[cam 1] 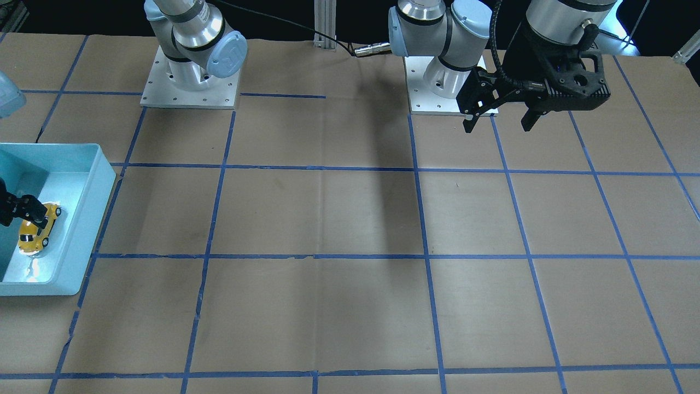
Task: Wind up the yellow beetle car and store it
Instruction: 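Lower the car into the bin and open the right gripper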
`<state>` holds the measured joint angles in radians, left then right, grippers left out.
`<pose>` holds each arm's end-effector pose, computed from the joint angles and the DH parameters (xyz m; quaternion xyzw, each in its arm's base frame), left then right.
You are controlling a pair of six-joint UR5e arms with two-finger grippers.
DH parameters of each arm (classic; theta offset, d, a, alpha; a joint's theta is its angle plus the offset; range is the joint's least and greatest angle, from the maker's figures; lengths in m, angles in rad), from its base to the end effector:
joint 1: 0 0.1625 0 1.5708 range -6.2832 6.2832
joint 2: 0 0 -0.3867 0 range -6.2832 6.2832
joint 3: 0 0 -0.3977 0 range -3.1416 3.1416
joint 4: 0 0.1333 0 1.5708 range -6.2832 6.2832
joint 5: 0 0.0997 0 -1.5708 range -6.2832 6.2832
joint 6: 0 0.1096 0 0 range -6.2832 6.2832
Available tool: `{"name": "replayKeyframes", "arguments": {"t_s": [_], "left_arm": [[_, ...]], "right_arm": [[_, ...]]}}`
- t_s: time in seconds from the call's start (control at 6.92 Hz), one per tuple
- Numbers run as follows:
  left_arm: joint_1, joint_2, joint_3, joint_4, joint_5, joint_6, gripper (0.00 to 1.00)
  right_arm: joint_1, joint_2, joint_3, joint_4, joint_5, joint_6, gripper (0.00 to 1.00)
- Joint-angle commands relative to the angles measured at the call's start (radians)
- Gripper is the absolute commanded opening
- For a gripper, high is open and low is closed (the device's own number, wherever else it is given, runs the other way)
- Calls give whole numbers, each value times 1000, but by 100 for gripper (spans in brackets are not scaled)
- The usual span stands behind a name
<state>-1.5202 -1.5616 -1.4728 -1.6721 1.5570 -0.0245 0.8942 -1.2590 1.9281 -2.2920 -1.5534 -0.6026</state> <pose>-0.1097 -0.4984 0.4827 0.0375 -0.9993 0.0030 0.0069 -0.2301 -0.5025 0.1796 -0.0368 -0.9989 0.0261 0.0086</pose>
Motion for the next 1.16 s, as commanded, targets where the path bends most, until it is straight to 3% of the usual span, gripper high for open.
{"name": "replayKeyframes", "arguments": {"t_s": [0.0, 0.43, 0.72, 1.01], "left_arm": [[0, 0, 0, 0, 0, 0, 100], [-1, 0, -1, -2, 14, 18, 100], [-2, 5, -1, -15, 15, 23, 100], [-2, 5, 0, -14, 15, 23, 100]], "right_arm": [[3, -5, -15, -18, 18, 3, 100], [118, -57, -116, 11, 0, 139, 100], [199, -131, -211, 223, 1, 331, 100], [352, -155, -363, 371, -54, 409, 100]]}}
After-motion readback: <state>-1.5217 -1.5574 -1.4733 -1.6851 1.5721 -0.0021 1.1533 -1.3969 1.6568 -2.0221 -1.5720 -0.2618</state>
